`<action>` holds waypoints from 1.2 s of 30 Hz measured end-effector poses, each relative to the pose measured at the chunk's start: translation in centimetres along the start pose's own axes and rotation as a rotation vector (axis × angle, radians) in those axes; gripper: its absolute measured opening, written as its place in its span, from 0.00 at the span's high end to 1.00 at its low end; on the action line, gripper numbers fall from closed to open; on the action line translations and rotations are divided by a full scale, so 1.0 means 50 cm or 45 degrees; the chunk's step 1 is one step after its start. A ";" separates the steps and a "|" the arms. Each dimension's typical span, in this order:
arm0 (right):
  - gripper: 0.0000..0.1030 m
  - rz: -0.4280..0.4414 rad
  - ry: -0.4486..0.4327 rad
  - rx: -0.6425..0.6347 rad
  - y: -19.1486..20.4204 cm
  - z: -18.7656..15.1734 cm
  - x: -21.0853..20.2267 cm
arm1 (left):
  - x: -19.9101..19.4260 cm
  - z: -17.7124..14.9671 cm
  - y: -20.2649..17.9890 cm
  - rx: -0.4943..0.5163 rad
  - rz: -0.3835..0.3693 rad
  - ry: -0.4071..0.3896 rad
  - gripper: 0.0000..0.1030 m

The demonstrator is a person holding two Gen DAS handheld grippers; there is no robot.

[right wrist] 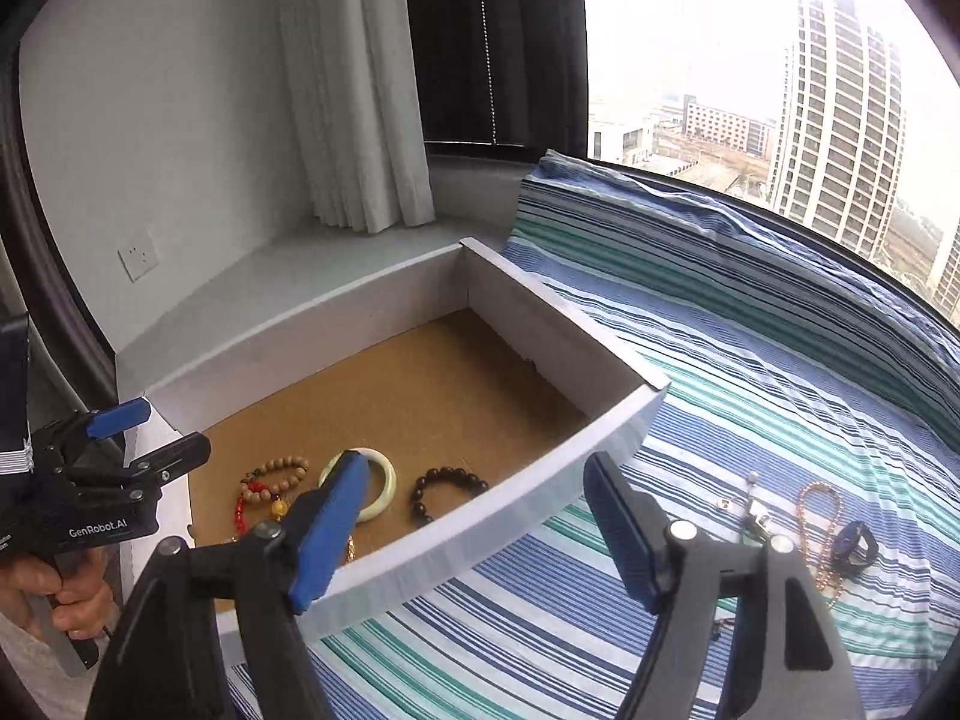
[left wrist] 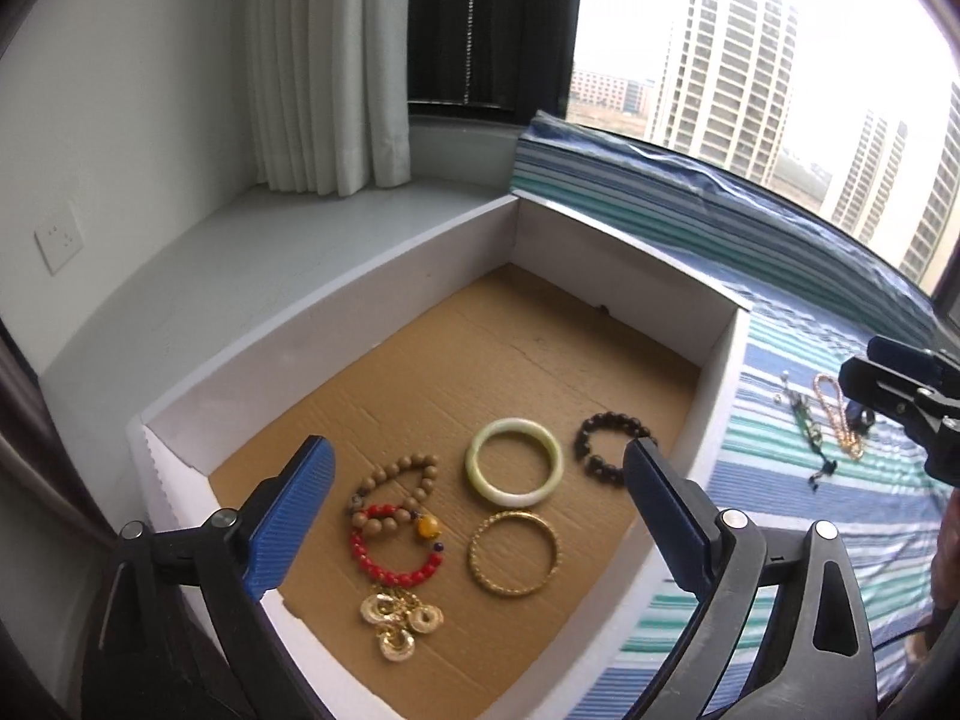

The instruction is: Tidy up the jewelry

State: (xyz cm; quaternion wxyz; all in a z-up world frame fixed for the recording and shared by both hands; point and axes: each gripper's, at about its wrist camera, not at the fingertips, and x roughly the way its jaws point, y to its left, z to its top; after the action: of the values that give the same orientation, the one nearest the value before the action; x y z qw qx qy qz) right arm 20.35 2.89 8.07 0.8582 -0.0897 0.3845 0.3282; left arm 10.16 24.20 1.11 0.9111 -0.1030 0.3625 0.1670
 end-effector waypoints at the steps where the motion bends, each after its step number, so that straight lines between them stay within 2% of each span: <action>1: 0.26 -0.009 -0.007 0.002 -0.003 -0.016 -0.017 | -0.010 -0.011 -0.021 0.016 -0.020 -0.005 0.05; 5: 0.26 -0.035 -0.018 0.005 -0.027 -0.092 -0.078 | -0.035 -0.056 -0.105 0.067 -0.125 0.008 0.05; 10: 0.26 -0.157 -0.001 0.031 -0.082 -0.196 -0.140 | -0.057 -0.108 -0.199 0.111 -0.233 0.037 0.05; 17: 0.26 -0.338 -0.003 0.158 -0.165 -0.328 -0.221 | -0.059 -0.163 -0.301 0.240 -0.295 0.077 0.05; 21: 0.26 -0.399 0.011 0.222 -0.201 -0.382 -0.250 | -0.062 -0.193 -0.339 0.267 -0.332 0.123 0.05; 28: 0.26 -0.376 0.080 0.376 -0.247 -0.455 -0.256 | -0.074 -0.224 -0.363 0.302 -0.346 0.152 0.05; 36: 0.26 -0.385 0.040 0.341 -0.227 -0.454 -0.274 | -0.083 -0.221 -0.357 0.275 -0.332 0.135 0.04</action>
State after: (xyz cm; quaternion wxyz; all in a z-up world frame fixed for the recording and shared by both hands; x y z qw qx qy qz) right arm 7.17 -21.84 1.17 0.8958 -0.0366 0.4201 0.1403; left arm 7.21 3.36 -2.73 0.9104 -0.0592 0.4095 0.0016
